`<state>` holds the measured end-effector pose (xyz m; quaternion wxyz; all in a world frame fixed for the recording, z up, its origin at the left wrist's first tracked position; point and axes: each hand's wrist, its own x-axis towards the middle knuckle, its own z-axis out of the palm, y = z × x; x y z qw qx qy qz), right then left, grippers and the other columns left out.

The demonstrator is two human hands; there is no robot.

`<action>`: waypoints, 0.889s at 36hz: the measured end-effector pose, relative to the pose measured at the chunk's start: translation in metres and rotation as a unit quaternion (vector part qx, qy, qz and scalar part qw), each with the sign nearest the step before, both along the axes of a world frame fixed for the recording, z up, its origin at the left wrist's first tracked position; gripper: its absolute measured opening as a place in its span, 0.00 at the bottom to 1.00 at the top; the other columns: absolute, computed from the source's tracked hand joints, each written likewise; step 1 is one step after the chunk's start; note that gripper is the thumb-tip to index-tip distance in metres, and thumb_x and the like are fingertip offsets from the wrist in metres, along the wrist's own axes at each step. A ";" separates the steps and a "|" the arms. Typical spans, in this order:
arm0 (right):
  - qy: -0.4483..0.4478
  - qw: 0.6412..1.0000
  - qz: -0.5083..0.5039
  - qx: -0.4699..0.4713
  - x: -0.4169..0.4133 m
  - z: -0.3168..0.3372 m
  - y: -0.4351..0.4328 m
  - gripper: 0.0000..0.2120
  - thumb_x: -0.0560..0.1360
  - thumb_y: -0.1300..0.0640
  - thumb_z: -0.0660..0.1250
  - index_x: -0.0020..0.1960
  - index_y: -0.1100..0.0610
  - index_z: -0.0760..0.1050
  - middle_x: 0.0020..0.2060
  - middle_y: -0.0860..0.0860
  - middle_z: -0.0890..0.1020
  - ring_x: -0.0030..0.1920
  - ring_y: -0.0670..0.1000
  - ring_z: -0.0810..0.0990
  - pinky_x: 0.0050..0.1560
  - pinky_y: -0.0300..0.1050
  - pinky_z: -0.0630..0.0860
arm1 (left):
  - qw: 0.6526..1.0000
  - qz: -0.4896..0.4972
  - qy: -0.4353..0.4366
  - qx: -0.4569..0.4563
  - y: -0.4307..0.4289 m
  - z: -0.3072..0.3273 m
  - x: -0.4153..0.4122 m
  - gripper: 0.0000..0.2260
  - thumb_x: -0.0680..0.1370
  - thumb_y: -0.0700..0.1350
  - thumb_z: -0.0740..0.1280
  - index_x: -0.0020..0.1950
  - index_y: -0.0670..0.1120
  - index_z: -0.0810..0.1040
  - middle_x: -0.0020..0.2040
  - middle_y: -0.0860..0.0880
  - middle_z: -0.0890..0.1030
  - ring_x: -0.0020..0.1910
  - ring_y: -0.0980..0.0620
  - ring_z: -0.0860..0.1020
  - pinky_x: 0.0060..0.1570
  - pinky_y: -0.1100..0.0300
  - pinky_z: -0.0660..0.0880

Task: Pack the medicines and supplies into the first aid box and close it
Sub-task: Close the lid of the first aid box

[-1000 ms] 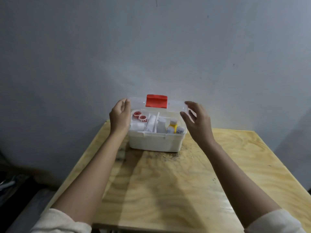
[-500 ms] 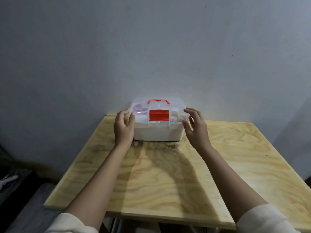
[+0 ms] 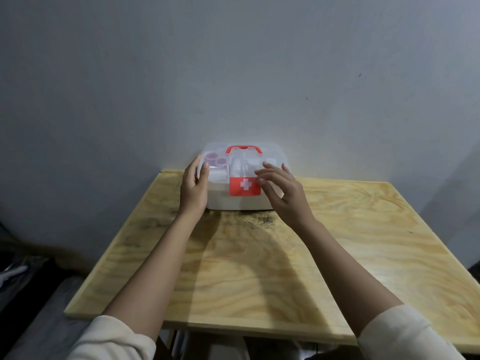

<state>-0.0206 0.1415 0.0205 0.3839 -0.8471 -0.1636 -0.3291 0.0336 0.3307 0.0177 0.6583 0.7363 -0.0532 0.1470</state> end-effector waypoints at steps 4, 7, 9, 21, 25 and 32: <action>-0.024 0.998 -0.019 -0.062 0.002 -0.001 -0.002 0.13 0.75 0.49 0.63 0.50 0.57 0.79 0.55 0.51 0.81 0.66 0.51 0.73 0.70 0.56 0.65 | 1.000 0.003 0.000 0.011 0.000 0.000 0.000 0.21 0.83 0.51 0.57 0.75 0.48 0.65 0.75 0.50 0.67 0.73 0.53 0.65 0.63 0.66 0.63; 0.000 0.989 -0.081 -0.127 0.008 0.008 -0.002 0.22 0.72 0.41 0.64 0.62 0.51 0.74 0.66 0.49 0.74 0.72 0.51 0.65 0.72 0.52 0.57 | 1.000 -0.003 0.004 0.018 0.001 0.000 0.001 0.21 0.83 0.51 0.57 0.75 0.48 0.65 0.75 0.50 0.66 0.74 0.53 0.65 0.64 0.65 0.63; 0.046 0.981 -0.105 -0.157 0.013 0.013 -0.002 0.29 0.70 0.38 0.65 0.68 0.48 0.68 0.71 0.48 0.67 0.75 0.52 0.58 0.74 0.53 0.52 | 1.000 -0.008 0.008 0.024 0.001 0.001 0.001 0.21 0.83 0.51 0.56 0.76 0.49 0.64 0.76 0.51 0.65 0.74 0.53 0.64 0.64 0.65 0.62; 0.022 0.971 -0.150 -0.186 0.023 0.007 0.002 0.33 0.67 0.34 0.59 0.64 0.54 0.73 0.63 0.53 0.77 0.66 0.60 0.72 0.66 0.57 0.68 | 0.999 0.006 0.009 0.030 -0.003 0.002 0.001 0.21 0.83 0.50 0.55 0.76 0.48 0.63 0.76 0.50 0.65 0.75 0.52 0.63 0.63 0.67 0.61; 0.027 0.973 -0.144 -0.180 0.024 0.004 0.002 0.32 0.68 0.35 0.61 0.65 0.54 0.72 0.65 0.53 0.76 0.68 0.59 0.69 0.68 0.59 0.65 | 1.000 -0.005 0.010 0.029 -0.002 0.003 0.002 0.21 0.83 0.51 0.55 0.76 0.48 0.63 0.76 0.50 0.65 0.75 0.52 0.63 0.65 0.65 0.61; 0.067 0.979 -0.152 -0.114 0.017 0.002 -0.005 0.37 0.70 0.44 0.70 0.72 0.58 0.62 0.73 0.57 0.63 0.75 0.58 0.55 0.74 0.52 0.56 | 0.999 -0.034 0.013 0.030 -0.004 0.005 0.008 0.21 0.84 0.49 0.55 0.77 0.46 0.61 0.76 0.50 0.64 0.73 0.57 0.62 0.60 0.74 0.58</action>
